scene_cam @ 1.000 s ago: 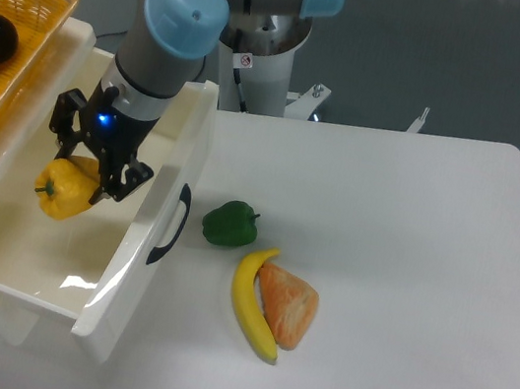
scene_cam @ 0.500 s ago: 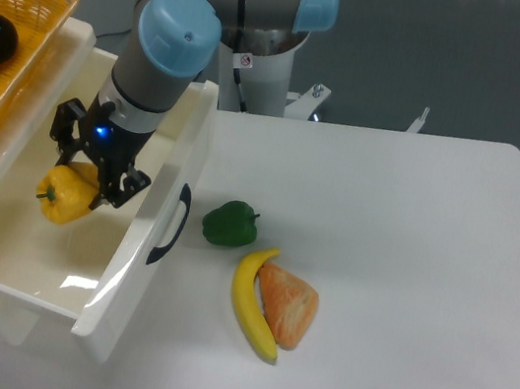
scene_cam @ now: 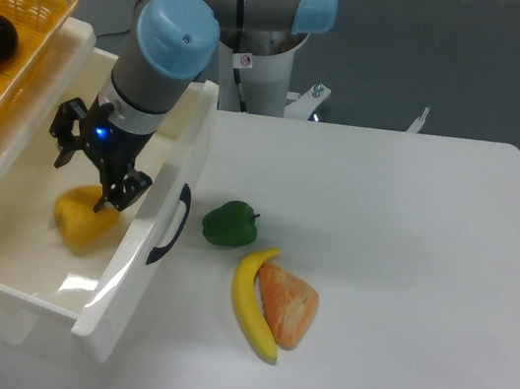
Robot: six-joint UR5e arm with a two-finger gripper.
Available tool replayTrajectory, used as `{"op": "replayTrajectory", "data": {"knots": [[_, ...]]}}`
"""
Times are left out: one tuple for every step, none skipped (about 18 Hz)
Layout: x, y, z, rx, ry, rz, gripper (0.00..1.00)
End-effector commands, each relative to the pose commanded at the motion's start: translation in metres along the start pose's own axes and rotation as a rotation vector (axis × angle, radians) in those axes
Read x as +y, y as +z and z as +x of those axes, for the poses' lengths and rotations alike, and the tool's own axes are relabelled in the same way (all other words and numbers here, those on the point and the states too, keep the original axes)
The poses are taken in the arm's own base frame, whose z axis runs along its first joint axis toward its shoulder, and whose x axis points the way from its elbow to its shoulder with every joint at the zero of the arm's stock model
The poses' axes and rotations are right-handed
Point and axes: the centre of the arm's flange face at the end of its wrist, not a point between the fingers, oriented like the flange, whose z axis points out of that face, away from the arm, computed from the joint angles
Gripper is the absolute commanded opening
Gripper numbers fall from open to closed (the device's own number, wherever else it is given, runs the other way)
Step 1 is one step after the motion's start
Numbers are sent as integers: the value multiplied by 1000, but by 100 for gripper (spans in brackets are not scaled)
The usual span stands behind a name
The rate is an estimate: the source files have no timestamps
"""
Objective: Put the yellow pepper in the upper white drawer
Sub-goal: 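Lower the yellow pepper into the drawer and open the gripper, then raise the open gripper out of the drawer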
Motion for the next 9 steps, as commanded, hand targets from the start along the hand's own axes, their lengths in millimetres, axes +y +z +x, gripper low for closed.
{"op": "replayTrajectory", "data": {"knots": [[0, 0, 0, -2, 0, -2, 83], [0, 1, 1, -1, 4, -3, 83], [-1, 1, 2, 0, 4, -3, 84], [-2, 0, 2, -3, 6, 0, 88], [-3, -2, 2, -7, 10, 2, 96], [-6, -5, 2, -11, 12, 7, 99], [-8, -11, 3, -18, 16, 15, 100], [-11, -18, 1, -26, 17, 23, 100], [-14, -26, -2, -36, 15, 35, 100]]}}
